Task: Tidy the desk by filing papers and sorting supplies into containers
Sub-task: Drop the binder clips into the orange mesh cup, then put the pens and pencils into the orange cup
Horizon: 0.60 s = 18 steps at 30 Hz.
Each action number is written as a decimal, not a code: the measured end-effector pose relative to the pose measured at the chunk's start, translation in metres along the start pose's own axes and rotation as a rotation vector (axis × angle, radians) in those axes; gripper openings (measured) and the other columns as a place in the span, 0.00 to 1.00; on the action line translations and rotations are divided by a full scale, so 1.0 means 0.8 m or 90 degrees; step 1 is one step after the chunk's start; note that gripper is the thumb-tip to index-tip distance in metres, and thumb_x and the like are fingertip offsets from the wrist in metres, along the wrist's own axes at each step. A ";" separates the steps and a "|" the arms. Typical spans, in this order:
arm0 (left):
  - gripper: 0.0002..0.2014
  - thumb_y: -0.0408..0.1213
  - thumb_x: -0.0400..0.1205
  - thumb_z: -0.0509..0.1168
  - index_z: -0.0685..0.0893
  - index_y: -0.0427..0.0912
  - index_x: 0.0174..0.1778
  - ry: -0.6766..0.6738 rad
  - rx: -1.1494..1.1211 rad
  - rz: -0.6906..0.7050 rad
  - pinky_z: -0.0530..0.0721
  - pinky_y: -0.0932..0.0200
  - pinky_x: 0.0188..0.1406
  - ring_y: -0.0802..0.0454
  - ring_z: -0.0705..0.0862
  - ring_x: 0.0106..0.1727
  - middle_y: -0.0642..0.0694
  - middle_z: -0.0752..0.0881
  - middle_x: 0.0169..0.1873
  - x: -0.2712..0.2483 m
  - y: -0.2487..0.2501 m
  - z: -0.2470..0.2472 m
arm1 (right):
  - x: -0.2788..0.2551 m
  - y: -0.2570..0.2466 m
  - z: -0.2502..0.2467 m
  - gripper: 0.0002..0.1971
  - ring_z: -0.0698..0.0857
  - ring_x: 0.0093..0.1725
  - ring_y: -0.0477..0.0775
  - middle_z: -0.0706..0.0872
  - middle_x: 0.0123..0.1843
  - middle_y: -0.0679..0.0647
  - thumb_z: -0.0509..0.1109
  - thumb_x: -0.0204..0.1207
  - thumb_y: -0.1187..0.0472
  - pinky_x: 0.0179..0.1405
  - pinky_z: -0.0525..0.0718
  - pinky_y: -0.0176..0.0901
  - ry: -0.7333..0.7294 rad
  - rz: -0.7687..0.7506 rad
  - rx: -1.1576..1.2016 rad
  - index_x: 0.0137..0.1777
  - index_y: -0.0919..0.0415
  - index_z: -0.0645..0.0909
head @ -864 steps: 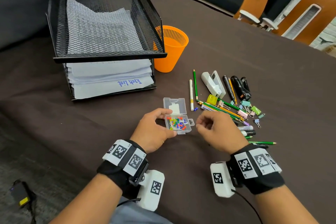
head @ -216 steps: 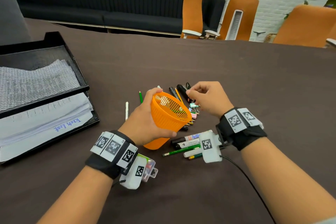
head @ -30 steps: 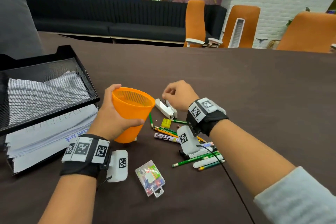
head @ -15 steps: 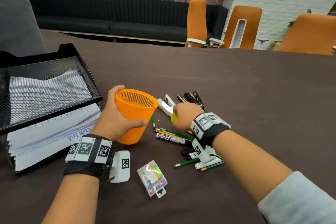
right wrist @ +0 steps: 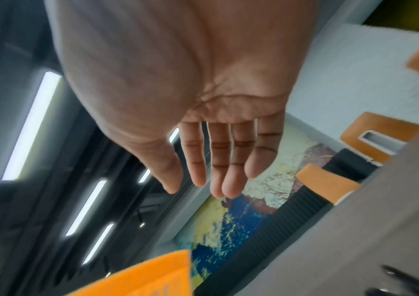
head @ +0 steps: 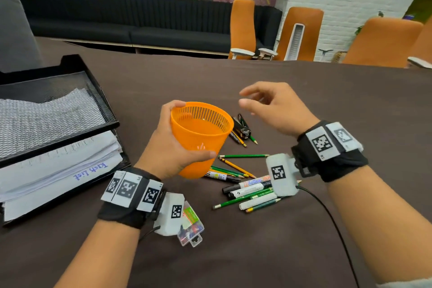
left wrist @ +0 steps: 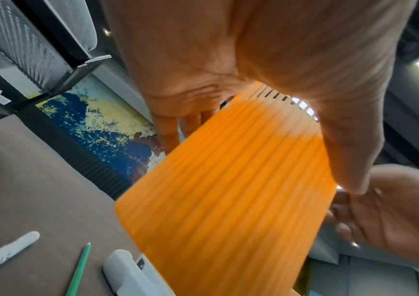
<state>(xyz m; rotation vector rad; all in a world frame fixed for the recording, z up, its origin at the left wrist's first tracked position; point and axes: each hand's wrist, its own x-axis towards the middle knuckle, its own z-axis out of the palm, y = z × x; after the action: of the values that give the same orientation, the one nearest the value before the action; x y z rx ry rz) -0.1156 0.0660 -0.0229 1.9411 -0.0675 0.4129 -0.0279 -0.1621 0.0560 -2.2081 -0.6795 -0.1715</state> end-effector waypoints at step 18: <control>0.50 0.58 0.44 0.82 0.67 0.62 0.62 0.014 -0.064 -0.079 0.84 0.52 0.53 0.58 0.82 0.59 0.57 0.80 0.60 0.001 -0.015 0.034 | -0.101 0.113 0.029 0.05 0.84 0.42 0.41 0.88 0.45 0.44 0.77 0.76 0.55 0.46 0.80 0.39 -0.120 0.199 -0.012 0.49 0.44 0.87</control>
<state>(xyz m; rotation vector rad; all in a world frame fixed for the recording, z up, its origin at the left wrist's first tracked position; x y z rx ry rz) -0.1050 0.0467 -0.0424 1.8313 0.0457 0.3411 -0.0515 -0.2265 -0.0466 -2.3346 -0.4244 0.1931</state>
